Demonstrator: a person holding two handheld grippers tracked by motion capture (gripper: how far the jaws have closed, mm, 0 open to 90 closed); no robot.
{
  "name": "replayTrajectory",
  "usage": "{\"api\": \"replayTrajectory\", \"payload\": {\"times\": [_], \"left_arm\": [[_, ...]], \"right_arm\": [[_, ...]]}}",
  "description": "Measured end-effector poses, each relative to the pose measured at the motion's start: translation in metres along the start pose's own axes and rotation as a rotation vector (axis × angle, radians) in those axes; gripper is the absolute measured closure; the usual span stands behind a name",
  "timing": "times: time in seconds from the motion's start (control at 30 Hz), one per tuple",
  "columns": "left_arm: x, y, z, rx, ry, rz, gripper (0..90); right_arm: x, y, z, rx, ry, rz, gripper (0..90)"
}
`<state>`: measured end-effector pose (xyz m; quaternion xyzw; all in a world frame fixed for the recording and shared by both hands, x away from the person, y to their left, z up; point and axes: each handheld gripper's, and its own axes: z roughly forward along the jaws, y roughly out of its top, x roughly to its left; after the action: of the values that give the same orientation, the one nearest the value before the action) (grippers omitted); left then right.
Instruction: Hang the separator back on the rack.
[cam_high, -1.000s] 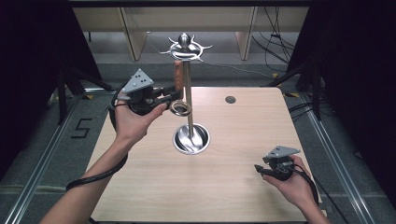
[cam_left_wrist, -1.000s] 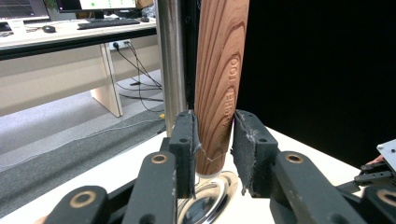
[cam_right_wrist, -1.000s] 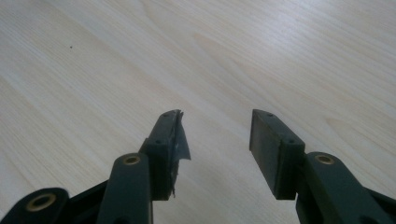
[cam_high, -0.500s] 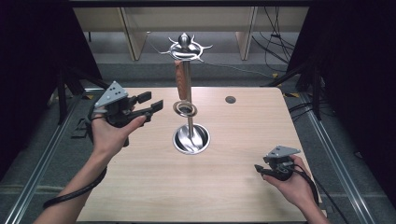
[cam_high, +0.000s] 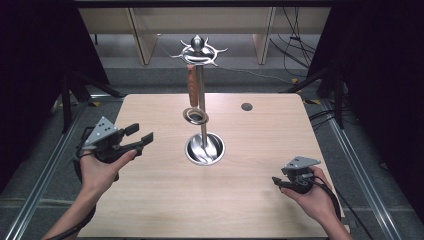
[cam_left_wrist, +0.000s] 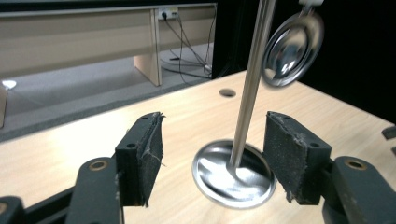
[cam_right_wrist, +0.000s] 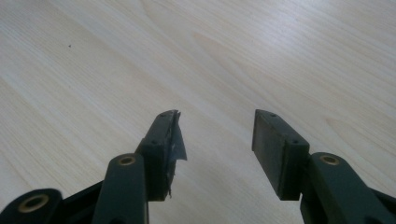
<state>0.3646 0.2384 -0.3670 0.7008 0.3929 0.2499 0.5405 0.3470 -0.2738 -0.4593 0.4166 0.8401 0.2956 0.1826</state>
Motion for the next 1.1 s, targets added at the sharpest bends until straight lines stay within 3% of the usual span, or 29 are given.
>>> {"api": "replayTrajectory", "payload": {"times": [0.1,0.13,0.27,0.3,0.37,0.43,0.47,0.63,0.77,0.9,1.1], "left_arm": [[0.004,-0.015,-0.005,0.028,0.012,-0.001,37.8],[0.004,-0.021,-0.005,0.026,0.019,-0.021,37.8],[0.006,-0.043,-0.009,0.060,0.039,-0.038,37.2],[0.006,-0.043,-0.009,0.060,0.039,-0.038,37.0],[0.011,-0.059,-0.010,0.094,0.055,-0.053,36.6],[0.013,-0.063,-0.010,0.104,0.057,-0.054,35.9],[0.018,-0.071,-0.012,0.132,0.073,-0.064,35.9],[0.028,-0.083,-0.015,0.166,0.102,-0.081,34.6],[0.037,-0.102,-0.014,0.202,0.137,-0.129,33.9],[0.038,-0.116,-0.006,0.289,0.117,-0.140,33.9],[0.036,-0.117,-0.002,0.318,0.108,-0.109,33.6]], "right_arm": [[0.000,0.000,0.000,0.000,-0.001,0.000,51.4],[0.000,0.000,0.000,0.000,-0.001,0.000,51.4],[0.000,0.000,0.000,-0.002,-0.002,0.001,51.2],[0.001,0.000,0.000,0.005,0.004,0.021,51.2],[0.001,0.001,0.000,0.005,0.005,0.020,51.1],[0.002,0.001,0.000,0.005,0.004,0.019,51.1],[0.001,0.000,0.001,-0.006,-0.003,-0.005,51.0],[0.001,0.000,0.001,-0.003,-0.003,0.003,50.8],[0.001,0.001,0.001,0.003,0.003,0.000,50.7],[0.002,0.001,0.001,0.006,0.007,0.014,50.4],[-0.001,-0.001,0.002,0.002,0.013,0.015,49.6]]}}
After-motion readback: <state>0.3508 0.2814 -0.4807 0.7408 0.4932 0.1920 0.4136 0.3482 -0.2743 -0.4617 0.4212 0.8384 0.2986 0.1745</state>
